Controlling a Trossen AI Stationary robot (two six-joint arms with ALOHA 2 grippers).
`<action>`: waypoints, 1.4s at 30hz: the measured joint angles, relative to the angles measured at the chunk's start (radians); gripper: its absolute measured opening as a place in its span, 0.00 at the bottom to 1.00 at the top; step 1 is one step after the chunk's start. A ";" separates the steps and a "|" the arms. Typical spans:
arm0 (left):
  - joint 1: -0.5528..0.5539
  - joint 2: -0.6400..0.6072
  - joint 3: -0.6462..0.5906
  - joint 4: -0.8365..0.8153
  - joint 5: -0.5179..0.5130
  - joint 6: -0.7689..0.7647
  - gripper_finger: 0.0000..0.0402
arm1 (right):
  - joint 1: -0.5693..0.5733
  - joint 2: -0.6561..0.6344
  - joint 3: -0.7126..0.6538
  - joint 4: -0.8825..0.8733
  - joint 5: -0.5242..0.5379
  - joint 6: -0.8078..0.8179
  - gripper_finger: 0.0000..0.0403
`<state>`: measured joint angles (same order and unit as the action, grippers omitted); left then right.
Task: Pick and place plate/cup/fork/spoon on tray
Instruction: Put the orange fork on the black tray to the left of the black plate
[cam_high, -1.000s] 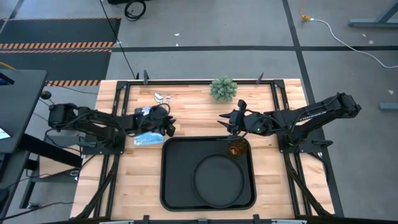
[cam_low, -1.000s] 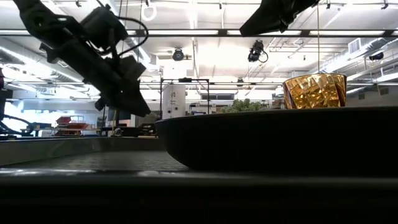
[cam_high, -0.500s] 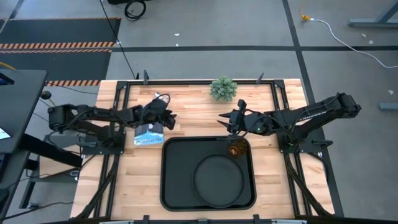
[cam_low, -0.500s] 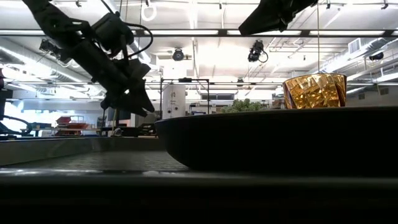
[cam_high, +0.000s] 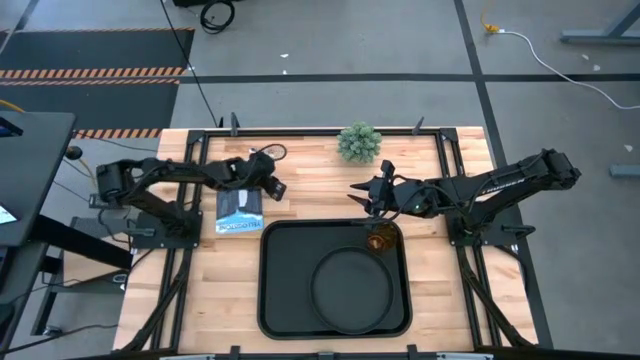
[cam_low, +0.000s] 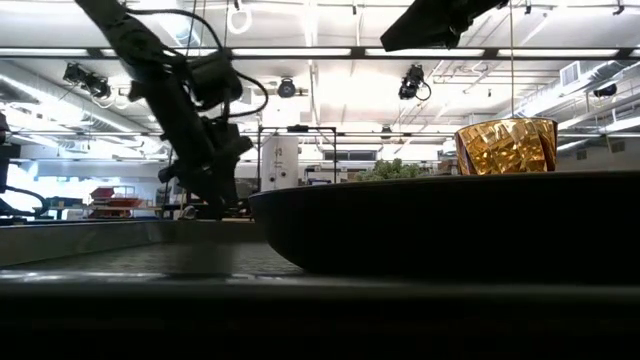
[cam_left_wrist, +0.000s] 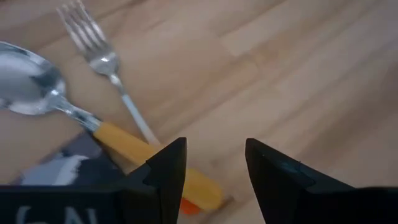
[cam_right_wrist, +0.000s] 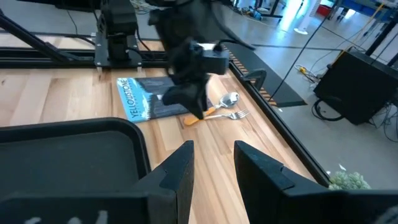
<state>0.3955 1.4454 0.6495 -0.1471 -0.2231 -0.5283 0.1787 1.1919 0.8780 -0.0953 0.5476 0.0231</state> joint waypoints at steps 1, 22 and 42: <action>0.012 0.017 0.020 -0.016 -0.003 0.012 0.43 | 0.000 0.000 0.000 -0.001 0.000 0.000 0.30; 0.212 0.323 0.335 -0.318 0.123 0.080 0.43 | 0.003 0.000 0.000 0.013 -0.032 0.003 0.30; 0.242 0.278 0.333 -0.349 0.086 0.117 0.41 | 0.003 0.002 0.000 0.039 -0.054 0.009 0.30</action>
<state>0.6370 1.7233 0.9829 -0.4965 -0.1367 -0.4116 0.1818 1.1936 0.8780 -0.0568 0.4934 0.0321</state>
